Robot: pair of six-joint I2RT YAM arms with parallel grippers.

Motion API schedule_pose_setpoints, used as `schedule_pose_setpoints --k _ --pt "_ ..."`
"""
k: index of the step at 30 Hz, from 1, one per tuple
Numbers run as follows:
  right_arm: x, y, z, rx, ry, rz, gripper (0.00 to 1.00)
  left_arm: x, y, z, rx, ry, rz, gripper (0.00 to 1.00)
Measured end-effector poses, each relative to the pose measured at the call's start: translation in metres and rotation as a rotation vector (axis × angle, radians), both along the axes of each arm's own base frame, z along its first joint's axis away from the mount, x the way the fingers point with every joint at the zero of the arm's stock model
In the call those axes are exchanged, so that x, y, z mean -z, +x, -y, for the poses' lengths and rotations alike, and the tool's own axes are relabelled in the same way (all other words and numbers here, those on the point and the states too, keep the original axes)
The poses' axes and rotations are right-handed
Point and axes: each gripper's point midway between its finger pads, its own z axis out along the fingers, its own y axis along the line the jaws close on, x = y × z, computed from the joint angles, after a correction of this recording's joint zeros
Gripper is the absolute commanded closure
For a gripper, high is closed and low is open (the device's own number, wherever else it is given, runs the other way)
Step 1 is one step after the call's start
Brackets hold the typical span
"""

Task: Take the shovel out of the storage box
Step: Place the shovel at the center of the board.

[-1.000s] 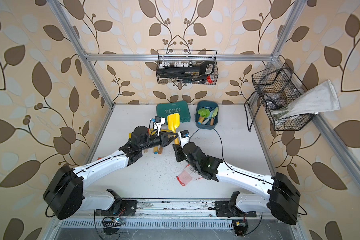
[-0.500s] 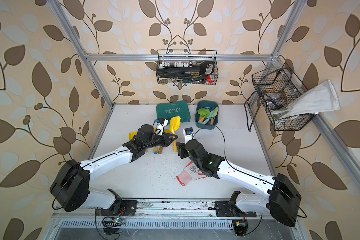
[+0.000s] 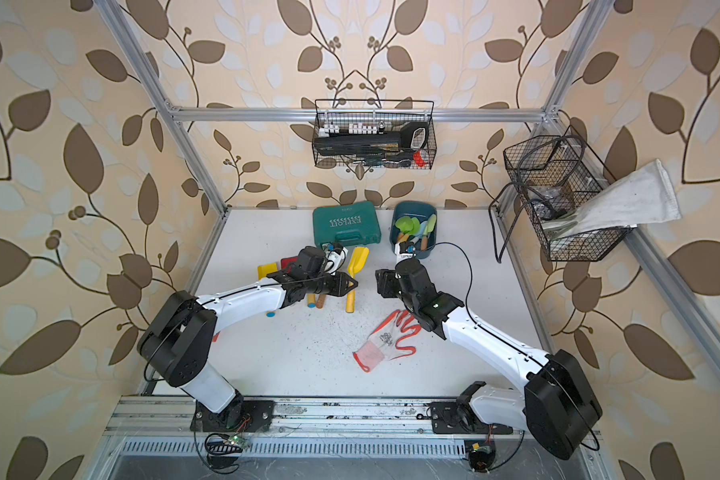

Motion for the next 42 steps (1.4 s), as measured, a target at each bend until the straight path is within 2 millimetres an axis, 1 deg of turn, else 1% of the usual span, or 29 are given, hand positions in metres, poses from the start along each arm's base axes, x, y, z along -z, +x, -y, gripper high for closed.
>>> schedule_pose_setpoints --k 3,5,8,12,15,19,23,30,36,42 --pt "0.0 0.001 0.002 0.004 0.005 -0.003 0.38 0.018 0.004 -0.008 -0.015 0.018 -0.05 0.8" --pt "0.0 0.001 0.002 0.004 0.01 -0.007 0.38 0.025 0.004 -0.012 -0.023 0.032 -0.072 0.8" --pt "0.001 0.002 0.002 0.002 0.014 -0.01 0.38 0.031 0.008 -0.018 -0.036 0.039 -0.095 0.8" --pt "0.001 0.002 0.002 0.0 0.02 -0.013 0.38 0.039 0.015 -0.019 -0.041 0.037 -0.12 0.81" --pt "0.001 0.002 0.003 0.002 0.023 -0.015 0.38 0.045 0.017 -0.019 -0.039 0.035 -0.141 0.8" --pt "0.001 0.002 0.003 0.001 0.024 -0.016 0.38 0.051 0.02 -0.02 -0.045 0.039 -0.161 0.77" --pt "0.001 0.001 0.002 -0.001 0.026 -0.018 0.38 0.059 0.023 -0.018 -0.045 0.049 -0.183 0.77" --pt "0.002 0.001 0.003 0.0 0.028 -0.019 0.38 0.067 0.028 -0.014 -0.046 0.058 -0.215 0.75" --pt "-0.002 0.0 0.003 0.0 0.033 -0.011 0.38 0.076 0.024 -0.016 -0.054 0.072 -0.253 0.73" --pt "-0.002 -0.001 0.004 0.0 0.034 -0.01 0.38 0.077 0.024 -0.015 -0.06 0.079 -0.271 0.72"
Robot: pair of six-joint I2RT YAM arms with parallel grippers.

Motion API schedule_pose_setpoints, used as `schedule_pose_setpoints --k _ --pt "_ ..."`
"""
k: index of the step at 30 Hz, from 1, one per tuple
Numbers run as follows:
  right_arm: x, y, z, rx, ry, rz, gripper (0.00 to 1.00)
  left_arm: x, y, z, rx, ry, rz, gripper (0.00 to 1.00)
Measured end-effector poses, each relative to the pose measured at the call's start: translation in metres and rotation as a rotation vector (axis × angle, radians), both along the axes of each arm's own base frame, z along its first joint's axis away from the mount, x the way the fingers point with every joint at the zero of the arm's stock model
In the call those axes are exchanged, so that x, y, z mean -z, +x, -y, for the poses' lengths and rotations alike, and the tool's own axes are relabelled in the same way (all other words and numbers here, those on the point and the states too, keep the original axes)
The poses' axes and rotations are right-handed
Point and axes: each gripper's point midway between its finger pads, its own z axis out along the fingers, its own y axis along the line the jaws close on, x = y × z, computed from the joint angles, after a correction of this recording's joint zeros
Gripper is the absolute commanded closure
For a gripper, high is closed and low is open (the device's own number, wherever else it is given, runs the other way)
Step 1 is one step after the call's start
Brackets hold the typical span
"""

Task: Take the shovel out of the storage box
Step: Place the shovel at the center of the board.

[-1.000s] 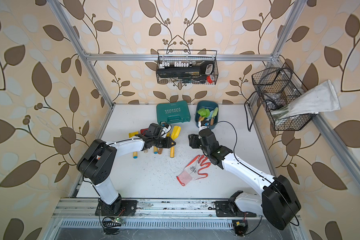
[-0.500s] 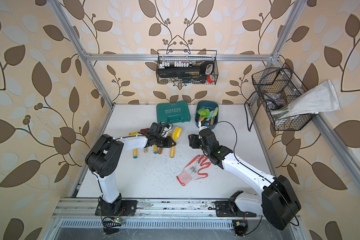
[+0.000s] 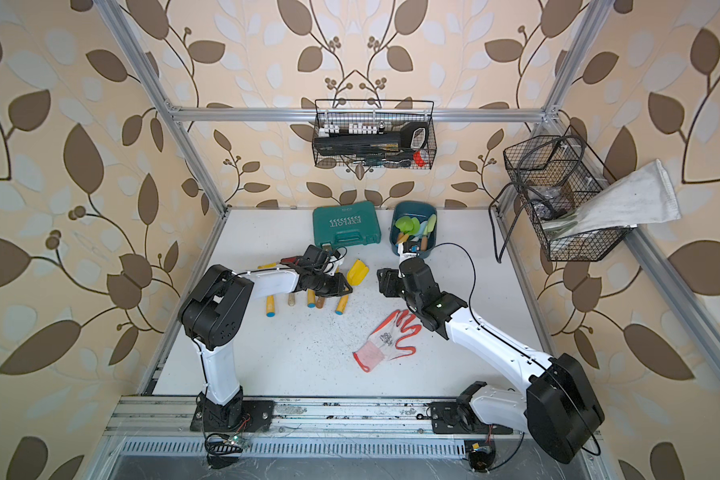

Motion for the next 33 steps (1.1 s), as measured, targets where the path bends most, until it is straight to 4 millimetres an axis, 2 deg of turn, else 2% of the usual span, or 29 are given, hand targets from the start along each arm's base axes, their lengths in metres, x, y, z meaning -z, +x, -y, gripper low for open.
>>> schedule_pose_setpoints --k 10,17,22,33 --pt "0.0 -0.001 0.001 0.002 0.003 -0.001 0.35 0.003 -0.001 -0.002 -0.019 0.014 -0.02 0.68" --pt "-0.002 -0.001 0.001 0.002 0.006 0.005 0.35 -0.001 -0.001 -0.004 -0.023 0.01 -0.004 0.66" --pt "-0.002 -0.001 0.001 0.002 0.006 0.005 0.35 -0.025 -0.006 -0.007 -0.022 -0.027 0.058 0.66" --pt "-0.001 -0.001 0.003 0.007 -0.012 0.007 0.28 -0.103 -0.017 -0.021 -0.023 -0.129 0.348 0.59"
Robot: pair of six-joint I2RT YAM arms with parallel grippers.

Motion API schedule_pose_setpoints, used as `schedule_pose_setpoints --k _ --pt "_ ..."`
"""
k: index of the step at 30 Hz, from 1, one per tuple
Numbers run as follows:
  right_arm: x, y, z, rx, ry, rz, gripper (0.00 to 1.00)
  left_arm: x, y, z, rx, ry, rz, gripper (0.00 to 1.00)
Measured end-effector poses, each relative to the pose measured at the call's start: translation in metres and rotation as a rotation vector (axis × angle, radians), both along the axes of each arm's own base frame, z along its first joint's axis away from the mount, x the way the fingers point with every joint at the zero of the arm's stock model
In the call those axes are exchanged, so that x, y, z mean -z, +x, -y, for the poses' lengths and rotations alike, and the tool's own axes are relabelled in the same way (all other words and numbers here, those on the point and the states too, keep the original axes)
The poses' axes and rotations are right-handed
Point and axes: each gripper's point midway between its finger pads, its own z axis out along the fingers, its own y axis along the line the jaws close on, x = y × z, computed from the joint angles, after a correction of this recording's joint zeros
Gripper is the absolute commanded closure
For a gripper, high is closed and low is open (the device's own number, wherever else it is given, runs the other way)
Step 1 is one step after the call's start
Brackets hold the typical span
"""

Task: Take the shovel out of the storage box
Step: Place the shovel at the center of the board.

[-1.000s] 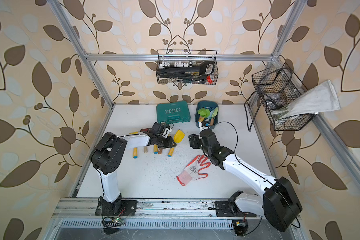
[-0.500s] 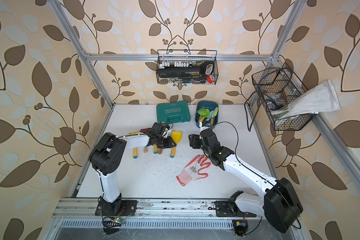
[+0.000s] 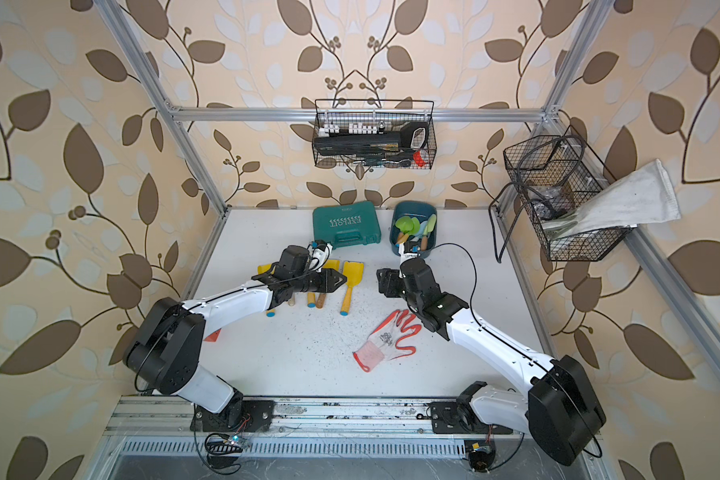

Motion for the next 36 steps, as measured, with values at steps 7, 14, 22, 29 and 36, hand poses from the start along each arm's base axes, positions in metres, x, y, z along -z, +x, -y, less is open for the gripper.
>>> schedule_pose_setpoints --k 7,14,22,29,36 --pt "0.006 0.009 0.024 0.059 -0.095 -0.038 0.26 -0.042 -0.014 -0.015 -0.017 -0.04 0.166 0.57" --pt "0.005 0.058 0.073 0.199 -0.132 -0.127 0.3 -0.07 -0.02 -0.022 -0.025 -0.07 0.261 0.56" --pt "0.018 0.116 0.101 0.251 -0.142 -0.274 0.35 -0.069 -0.027 -0.023 -0.018 -0.071 0.266 0.55" --pt "0.038 0.159 0.118 0.267 -0.182 -0.343 0.45 -0.077 -0.031 -0.023 -0.013 -0.082 0.284 0.54" --pt "0.066 0.178 0.122 0.269 -0.226 -0.396 0.51 -0.071 -0.033 -0.024 -0.012 -0.069 0.262 0.54"
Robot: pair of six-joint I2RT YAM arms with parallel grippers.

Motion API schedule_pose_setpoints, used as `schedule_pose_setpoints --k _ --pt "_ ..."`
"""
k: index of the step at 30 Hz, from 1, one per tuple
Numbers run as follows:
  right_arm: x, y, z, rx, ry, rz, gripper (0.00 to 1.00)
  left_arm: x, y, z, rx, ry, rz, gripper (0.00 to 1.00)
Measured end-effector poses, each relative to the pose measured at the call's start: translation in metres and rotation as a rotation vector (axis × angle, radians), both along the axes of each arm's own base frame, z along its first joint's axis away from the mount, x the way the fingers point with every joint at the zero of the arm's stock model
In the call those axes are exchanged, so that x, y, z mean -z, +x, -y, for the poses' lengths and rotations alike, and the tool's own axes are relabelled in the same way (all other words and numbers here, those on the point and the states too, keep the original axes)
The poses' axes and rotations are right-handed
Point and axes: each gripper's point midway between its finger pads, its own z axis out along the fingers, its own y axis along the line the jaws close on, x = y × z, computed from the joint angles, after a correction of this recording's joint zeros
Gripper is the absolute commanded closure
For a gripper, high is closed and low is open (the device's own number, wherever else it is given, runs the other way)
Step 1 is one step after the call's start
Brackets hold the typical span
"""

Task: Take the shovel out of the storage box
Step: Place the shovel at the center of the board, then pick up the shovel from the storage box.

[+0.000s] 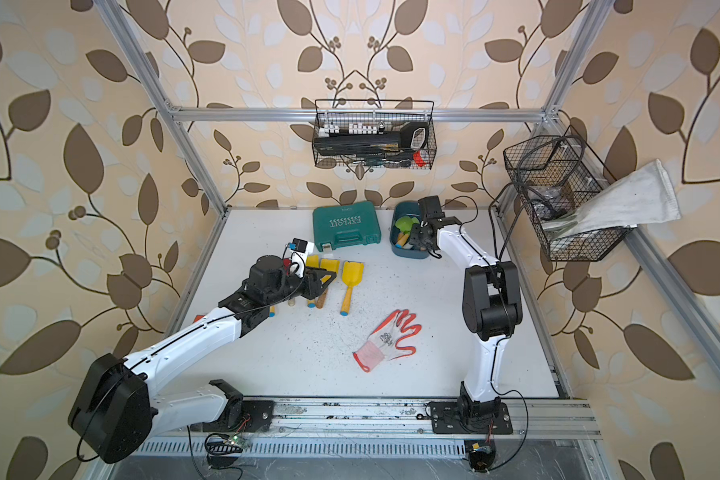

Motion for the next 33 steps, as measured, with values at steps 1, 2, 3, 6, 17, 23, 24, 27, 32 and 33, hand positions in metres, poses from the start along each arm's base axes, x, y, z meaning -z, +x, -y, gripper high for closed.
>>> schedule_pose_setpoints --k 1,2,3,6,17,23,24,27,32,33 --pt "0.001 0.002 0.001 0.002 -0.006 -0.002 0.51 0.0 0.0 0.0 0.0 0.0 -0.001 0.54" --pt "0.002 0.004 0.002 0.006 -0.012 -0.003 0.52 0.0 0.0 0.0 0.0 0.0 -0.001 0.54" --pt "0.002 0.006 0.003 0.011 -0.019 -0.002 0.52 0.0 0.0 0.0 0.0 0.0 -0.001 0.54" --pt "-0.001 0.017 0.005 0.026 -0.039 0.01 0.52 0.0 0.0 0.0 0.0 0.0 -0.001 0.54" --pt "0.029 0.029 0.014 0.066 -0.102 -0.041 0.53 0.001 0.0 0.0 -0.001 0.003 -0.006 0.54" --pt "0.029 0.042 0.013 0.08 -0.145 -0.034 0.52 0.003 -0.001 -0.001 -0.002 0.007 -0.013 0.54" --pt "0.029 0.044 0.013 0.083 -0.153 -0.036 0.52 0.003 -0.001 -0.001 -0.002 0.008 -0.014 0.54" --pt "0.03 0.049 0.013 0.092 -0.191 -0.035 0.51 0.004 -0.001 -0.001 -0.002 0.01 -0.017 0.54" --pt "0.039 0.047 0.019 0.11 -0.249 -0.058 0.51 0.005 -0.001 -0.001 -0.002 0.01 -0.019 0.54" --pt "0.041 0.046 0.019 0.11 -0.255 -0.066 0.51 0.005 -0.001 -0.001 -0.003 0.011 -0.019 0.53"
